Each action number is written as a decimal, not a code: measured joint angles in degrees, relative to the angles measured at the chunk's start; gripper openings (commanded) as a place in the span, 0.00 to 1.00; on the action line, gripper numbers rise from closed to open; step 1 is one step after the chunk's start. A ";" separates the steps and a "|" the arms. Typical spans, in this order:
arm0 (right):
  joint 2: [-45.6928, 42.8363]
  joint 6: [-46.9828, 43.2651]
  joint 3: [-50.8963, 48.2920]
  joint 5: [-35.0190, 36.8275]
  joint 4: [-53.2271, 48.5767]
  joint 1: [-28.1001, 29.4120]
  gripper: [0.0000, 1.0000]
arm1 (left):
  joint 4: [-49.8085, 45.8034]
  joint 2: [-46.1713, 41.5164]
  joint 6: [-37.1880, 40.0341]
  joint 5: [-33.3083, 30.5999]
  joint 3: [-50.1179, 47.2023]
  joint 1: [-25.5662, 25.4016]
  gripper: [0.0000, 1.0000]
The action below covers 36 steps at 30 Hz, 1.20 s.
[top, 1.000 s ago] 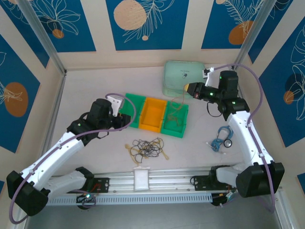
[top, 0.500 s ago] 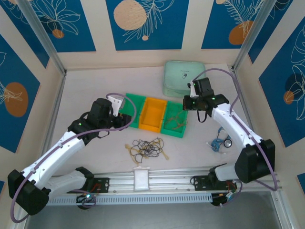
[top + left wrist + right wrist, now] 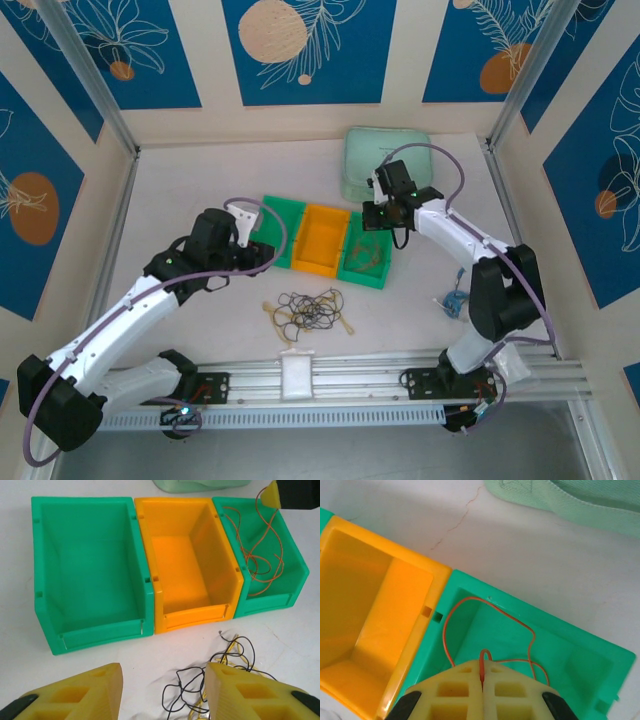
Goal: Untangle the cables
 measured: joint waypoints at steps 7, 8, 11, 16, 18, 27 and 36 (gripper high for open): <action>5.70 0.00 0.72 1.16 1.29 0.11 0.02 | -0.15 0.00 0.26 0.00 -0.74 0.00 0.47; 6.25 0.00 0.72 1.49 1.25 0.26 0.03 | -0.15 0.02 0.42 0.02 -0.81 0.00 0.48; 7.26 0.00 0.72 2.29 0.48 0.35 0.06 | -0.15 0.52 0.42 0.02 -1.07 0.00 0.49; 7.17 0.09 0.72 2.67 -0.92 0.33 0.15 | -0.13 1.27 0.20 0.04 -2.38 0.00 0.58; 6.71 0.24 0.70 2.67 -1.31 0.28 0.18 | -0.15 1.66 0.20 0.04 -2.62 0.00 0.58; -3.52 0.42 0.61 2.16 -3.04 -0.33 0.21 | 0.07 2.95 0.13 0.44 -2.78 0.07 0.52; -18.12 -0.44 -6.67 -7.72 -4.02 1.57 0.16 | -1.81 3.04 -1.42 3.96 -2.78 0.24 0.37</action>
